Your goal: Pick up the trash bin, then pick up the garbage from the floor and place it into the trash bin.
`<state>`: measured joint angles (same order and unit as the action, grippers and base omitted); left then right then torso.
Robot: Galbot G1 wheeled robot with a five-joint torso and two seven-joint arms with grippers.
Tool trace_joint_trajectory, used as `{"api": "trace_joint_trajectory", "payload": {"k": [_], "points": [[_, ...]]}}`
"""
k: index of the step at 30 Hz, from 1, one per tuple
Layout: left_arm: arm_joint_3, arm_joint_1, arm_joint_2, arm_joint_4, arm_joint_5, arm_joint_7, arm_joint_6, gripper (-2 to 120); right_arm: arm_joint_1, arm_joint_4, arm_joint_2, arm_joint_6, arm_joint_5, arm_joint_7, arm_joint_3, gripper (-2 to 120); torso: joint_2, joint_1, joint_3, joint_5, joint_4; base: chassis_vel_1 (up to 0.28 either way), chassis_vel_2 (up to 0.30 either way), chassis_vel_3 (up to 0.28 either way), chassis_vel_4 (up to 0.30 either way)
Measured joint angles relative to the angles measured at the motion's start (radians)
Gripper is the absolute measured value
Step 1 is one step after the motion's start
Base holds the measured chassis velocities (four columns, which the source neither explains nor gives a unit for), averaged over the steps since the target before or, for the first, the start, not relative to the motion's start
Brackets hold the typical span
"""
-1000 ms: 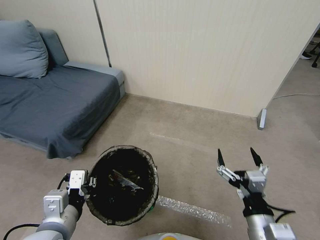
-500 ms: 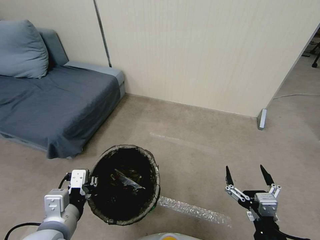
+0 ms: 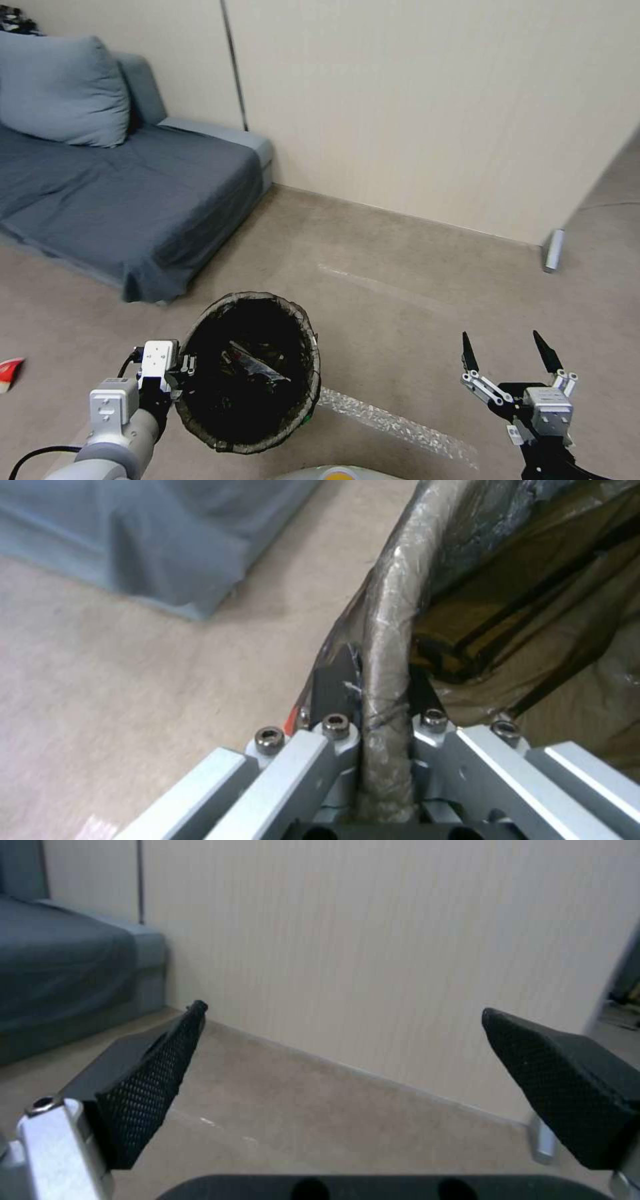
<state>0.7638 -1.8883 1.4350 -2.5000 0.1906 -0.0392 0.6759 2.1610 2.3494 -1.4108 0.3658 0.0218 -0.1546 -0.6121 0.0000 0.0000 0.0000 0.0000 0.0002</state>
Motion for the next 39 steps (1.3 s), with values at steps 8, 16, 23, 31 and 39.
{"api": "trace_joint_trajectory", "payload": {"k": [8,16,23,31,39], "points": [[-0.002,-0.002,0.000,0.000,0.005,0.000,0.004,1,0.002,-0.008,-0.005,-0.003,-0.001,0.001,0.000,100,0.000,0.000,0.000,0.0000,-0.0002,0.091,0.092,0.095,0.097],[-0.002,0.000,-0.002,0.000,0.008,0.000,0.004,1,0.002,-0.015,-0.009,-0.017,0.001,0.002,0.010,100,0.000,0.000,0.000,0.0000,-0.0003,0.111,0.117,0.113,0.096],[-0.001,0.010,0.004,0.000,0.015,0.002,0.005,1,-0.008,-0.021,-0.010,-0.036,0.001,0.002,0.036,100,0.000,0.000,0.000,0.0000,-0.0001,0.122,0.127,0.125,0.136],[0.003,0.013,0.005,0.000,0.016,0.003,0.006,1,-0.024,-0.030,-0.014,-0.057,0.006,0.002,0.054,100,0.000,0.000,0.000,0.0000,-0.0002,0.123,0.133,0.130,0.123],[0.000,0.014,0.007,0.000,0.016,0.004,0.006,1,-0.030,-0.037,-0.019,-0.059,0.010,0.000,0.058,100,0.000,0.000,0.000,0.0000,-0.0002,0.127,0.125,0.132,0.133]]}}
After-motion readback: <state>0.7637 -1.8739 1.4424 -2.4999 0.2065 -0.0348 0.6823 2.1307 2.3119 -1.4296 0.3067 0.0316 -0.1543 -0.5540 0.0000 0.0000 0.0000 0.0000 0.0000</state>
